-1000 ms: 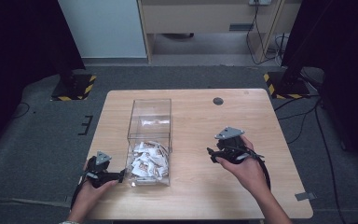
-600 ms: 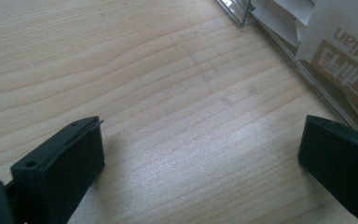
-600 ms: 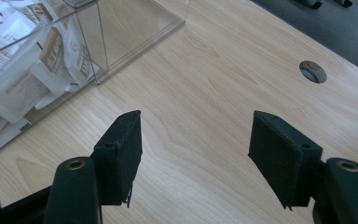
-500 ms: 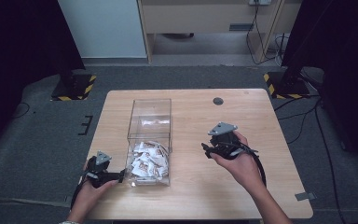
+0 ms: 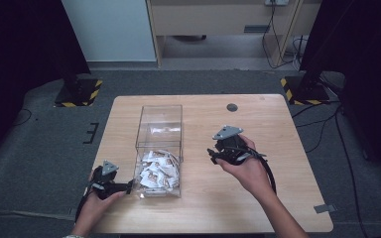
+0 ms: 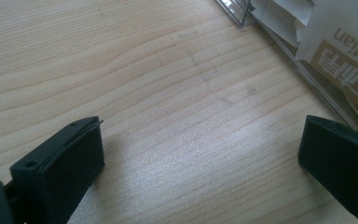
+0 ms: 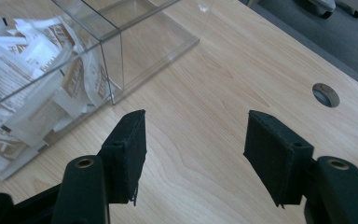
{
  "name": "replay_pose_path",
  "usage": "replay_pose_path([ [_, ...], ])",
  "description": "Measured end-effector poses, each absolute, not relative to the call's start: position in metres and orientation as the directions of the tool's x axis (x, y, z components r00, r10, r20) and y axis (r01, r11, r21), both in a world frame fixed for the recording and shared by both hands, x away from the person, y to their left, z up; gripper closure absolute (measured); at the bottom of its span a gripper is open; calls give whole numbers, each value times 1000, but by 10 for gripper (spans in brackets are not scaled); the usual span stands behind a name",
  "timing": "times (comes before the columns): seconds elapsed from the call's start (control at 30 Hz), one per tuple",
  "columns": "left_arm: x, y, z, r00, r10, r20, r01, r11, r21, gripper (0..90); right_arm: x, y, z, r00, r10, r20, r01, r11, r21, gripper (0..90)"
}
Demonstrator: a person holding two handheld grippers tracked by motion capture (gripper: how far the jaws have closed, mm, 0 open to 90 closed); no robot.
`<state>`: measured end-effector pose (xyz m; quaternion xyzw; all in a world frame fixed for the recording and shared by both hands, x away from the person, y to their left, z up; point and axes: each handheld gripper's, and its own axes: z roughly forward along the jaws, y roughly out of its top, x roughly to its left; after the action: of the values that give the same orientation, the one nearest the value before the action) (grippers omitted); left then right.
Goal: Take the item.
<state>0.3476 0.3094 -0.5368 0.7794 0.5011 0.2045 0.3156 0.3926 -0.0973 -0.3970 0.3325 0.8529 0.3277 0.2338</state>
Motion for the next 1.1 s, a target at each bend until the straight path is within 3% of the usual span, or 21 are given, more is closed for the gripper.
replay_pose_path([
  [0.7,348,309,-537,415,910,2,652,-298,697,0,391,-59,-382,-722,665,-192,352,591,726,438],
  [1.1,348,309,-537,417,909,3,652,-302,696,0,388,-44,-375,-748,635,-192,321,600,733,507],
])
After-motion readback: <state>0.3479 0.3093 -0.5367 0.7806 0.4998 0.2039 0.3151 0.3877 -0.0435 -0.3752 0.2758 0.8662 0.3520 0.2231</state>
